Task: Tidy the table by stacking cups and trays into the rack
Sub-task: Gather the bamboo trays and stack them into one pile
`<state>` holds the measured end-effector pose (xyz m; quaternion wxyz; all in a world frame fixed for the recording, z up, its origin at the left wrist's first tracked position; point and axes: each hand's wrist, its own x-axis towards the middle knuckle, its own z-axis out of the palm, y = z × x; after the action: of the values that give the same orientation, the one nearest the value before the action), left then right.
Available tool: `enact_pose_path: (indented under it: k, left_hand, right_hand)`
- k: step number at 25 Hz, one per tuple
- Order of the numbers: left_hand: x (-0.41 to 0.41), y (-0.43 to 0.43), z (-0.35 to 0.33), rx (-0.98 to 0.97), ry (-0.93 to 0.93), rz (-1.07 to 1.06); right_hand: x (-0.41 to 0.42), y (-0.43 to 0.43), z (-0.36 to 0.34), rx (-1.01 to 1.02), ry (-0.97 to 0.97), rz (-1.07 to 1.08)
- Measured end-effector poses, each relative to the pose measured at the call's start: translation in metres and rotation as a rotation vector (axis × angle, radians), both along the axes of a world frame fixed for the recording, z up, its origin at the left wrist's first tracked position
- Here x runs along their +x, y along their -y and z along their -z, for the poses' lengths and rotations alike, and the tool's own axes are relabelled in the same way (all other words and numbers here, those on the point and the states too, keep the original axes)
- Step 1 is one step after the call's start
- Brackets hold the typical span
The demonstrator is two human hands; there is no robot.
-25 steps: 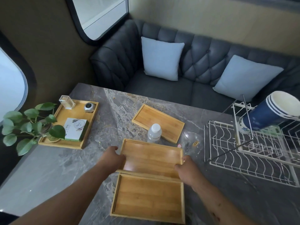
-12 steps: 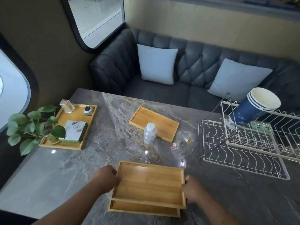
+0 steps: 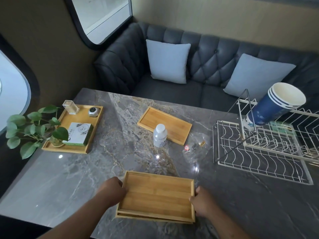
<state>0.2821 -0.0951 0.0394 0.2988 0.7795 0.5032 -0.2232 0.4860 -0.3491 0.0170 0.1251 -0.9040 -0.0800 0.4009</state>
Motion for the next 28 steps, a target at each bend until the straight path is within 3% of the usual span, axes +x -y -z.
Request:
enact_pose_path:
  k: [11,14,22,28]
  left_hand:
    - [-0.011,0.005,0.017,-0.180,-0.005,-0.179]
    - [-0.002,0.014,0.021,-0.303,0.038,-0.216]
    - [0.019,-0.006,0.024,-0.231,0.104,-0.389]
    - [0.018,-0.030,0.020,-0.261,0.100,-0.321]
  right_hand:
    - [-0.005,-0.003,0.003,0.008,-0.096,0.022]
    - [-0.017,-0.014,0.007,0.062,-0.130,0.124]
    - [-0.019,-0.053,0.011,0.139,-0.226,0.346]
    - [-0.010,-0.059,-0.001,0.067,-0.204,0.179]
